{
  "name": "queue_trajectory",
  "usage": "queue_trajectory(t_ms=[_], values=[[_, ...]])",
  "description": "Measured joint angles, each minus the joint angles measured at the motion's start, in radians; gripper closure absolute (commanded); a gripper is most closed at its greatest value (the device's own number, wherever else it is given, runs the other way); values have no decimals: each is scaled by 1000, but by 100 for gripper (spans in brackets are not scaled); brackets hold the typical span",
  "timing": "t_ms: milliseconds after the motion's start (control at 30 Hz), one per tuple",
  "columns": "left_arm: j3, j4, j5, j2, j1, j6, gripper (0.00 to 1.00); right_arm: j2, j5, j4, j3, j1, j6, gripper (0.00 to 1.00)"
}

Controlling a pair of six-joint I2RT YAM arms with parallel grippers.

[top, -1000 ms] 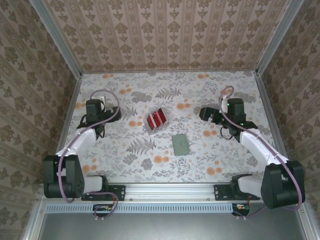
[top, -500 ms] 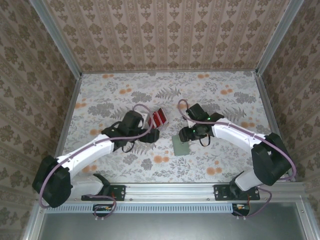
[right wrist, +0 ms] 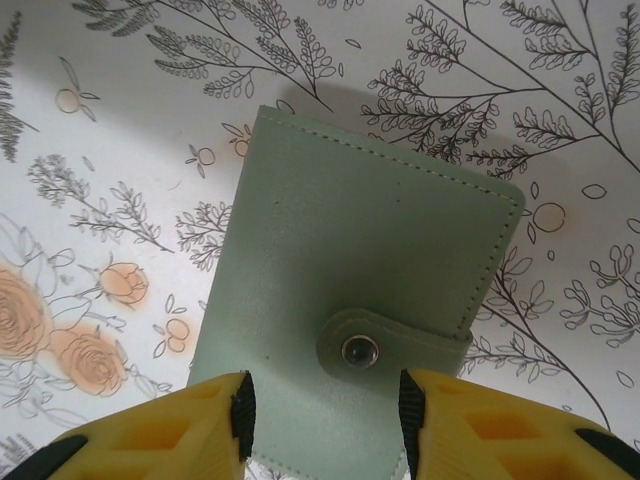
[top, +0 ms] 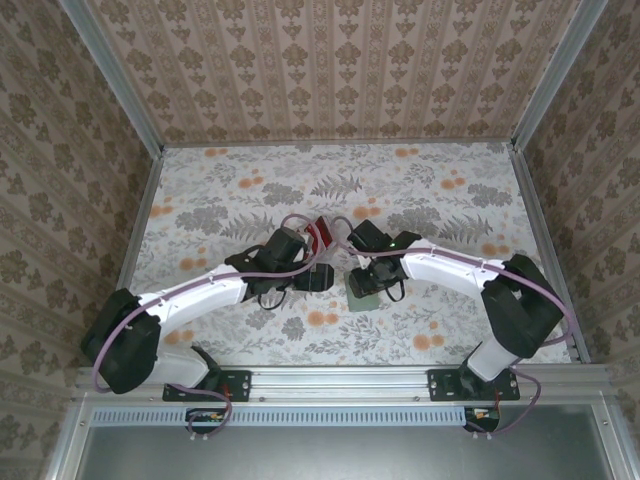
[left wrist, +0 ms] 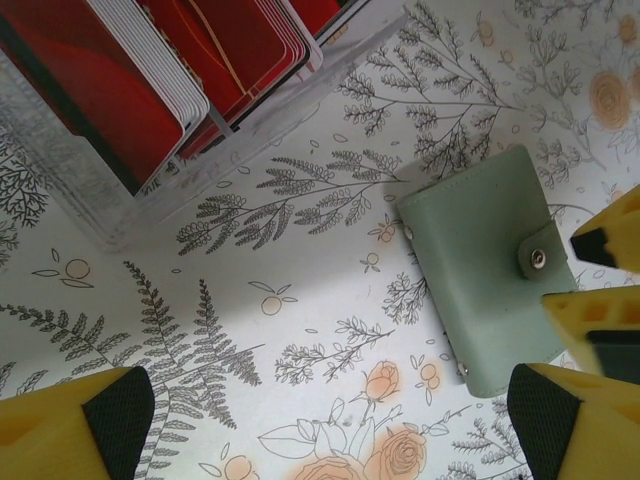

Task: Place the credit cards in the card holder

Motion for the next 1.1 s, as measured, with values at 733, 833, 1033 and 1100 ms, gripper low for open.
queue_trajectory(t_ms=[733, 833, 1033, 1100], values=[[-40, 21, -27, -27, 0, -32, 6, 94, 92, 0, 51, 18, 0, 86], [-39, 25, -26, -13, 0, -32, 6, 94, 101, 2, 57, 24, -4, 95], [-19, 26, -13, 42, 0, -30, 7, 79, 111, 0, 57, 26, 0, 100], [-16, 32, -6, 49, 0, -30, 7, 65, 111, 0, 55, 26, 1, 100]])
